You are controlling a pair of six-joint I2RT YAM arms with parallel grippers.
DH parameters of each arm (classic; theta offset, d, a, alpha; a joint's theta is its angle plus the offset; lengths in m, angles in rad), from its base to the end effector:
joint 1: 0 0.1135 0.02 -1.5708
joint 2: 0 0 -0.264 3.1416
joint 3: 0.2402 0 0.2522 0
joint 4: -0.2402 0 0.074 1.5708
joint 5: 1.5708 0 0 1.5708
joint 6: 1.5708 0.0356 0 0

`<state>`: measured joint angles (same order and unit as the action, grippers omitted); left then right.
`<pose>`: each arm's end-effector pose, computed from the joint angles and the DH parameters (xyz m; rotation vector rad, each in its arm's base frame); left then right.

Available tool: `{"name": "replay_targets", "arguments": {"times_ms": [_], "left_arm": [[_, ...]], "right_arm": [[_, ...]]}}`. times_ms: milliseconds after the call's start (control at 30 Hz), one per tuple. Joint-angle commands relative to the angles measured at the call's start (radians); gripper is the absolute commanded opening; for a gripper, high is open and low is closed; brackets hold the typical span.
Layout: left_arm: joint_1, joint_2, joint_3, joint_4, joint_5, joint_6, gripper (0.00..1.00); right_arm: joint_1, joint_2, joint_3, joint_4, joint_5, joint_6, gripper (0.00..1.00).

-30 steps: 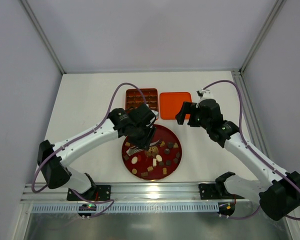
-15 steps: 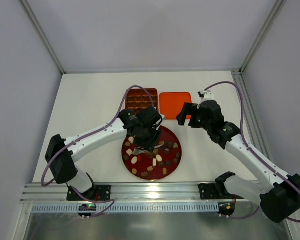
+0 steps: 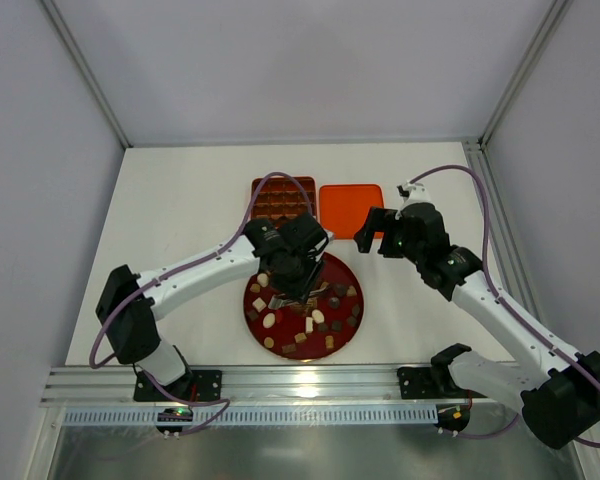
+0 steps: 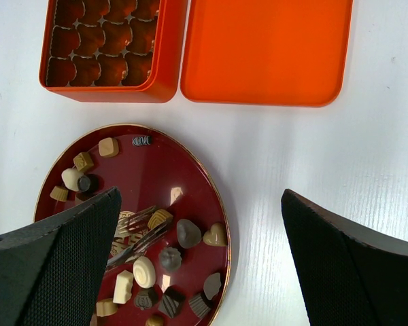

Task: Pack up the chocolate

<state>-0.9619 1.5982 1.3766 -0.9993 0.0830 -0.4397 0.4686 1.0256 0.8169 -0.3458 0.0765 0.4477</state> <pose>0.1788 -0.2617 0.2792 0.7685 2.7937 -0.4222 0.2049 0.1007 0.2895 0.0235 2.1581 0.4574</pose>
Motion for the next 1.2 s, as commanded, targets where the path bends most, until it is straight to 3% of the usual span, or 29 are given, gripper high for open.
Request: {"name": "replay_targets", "arguments": {"times_ms": [0, 367, 733, 967, 1167], "left_arm": [[-0.006, 0.002, -0.002, 0.031, 0.006, 0.016, 0.37], [-0.006, 0.016, 0.03, 0.016, -0.018, 0.019, 0.21], [0.003, -0.02, 0.153, -0.067, -0.055, 0.035, 0.17], [0.135, -0.043, 0.219, -0.084, -0.063, 0.025, 0.17], [0.281, 0.023, 0.363, -0.096, -0.107, 0.05, 0.17]], "right_arm": [[0.001, -0.021, -0.007, 0.011, 0.014, 0.002, 1.0], [0.001, -0.025, -0.019, 0.018, 0.014, 0.003, 1.0], [0.001, -0.024, -0.021, 0.019, 0.016, 0.005, 1.0], [0.001, -0.019, -0.019, 0.025, 0.008, 0.005, 1.0], [0.001, 0.004, -0.01, 0.034, -0.011, 0.005, 1.0]]}}
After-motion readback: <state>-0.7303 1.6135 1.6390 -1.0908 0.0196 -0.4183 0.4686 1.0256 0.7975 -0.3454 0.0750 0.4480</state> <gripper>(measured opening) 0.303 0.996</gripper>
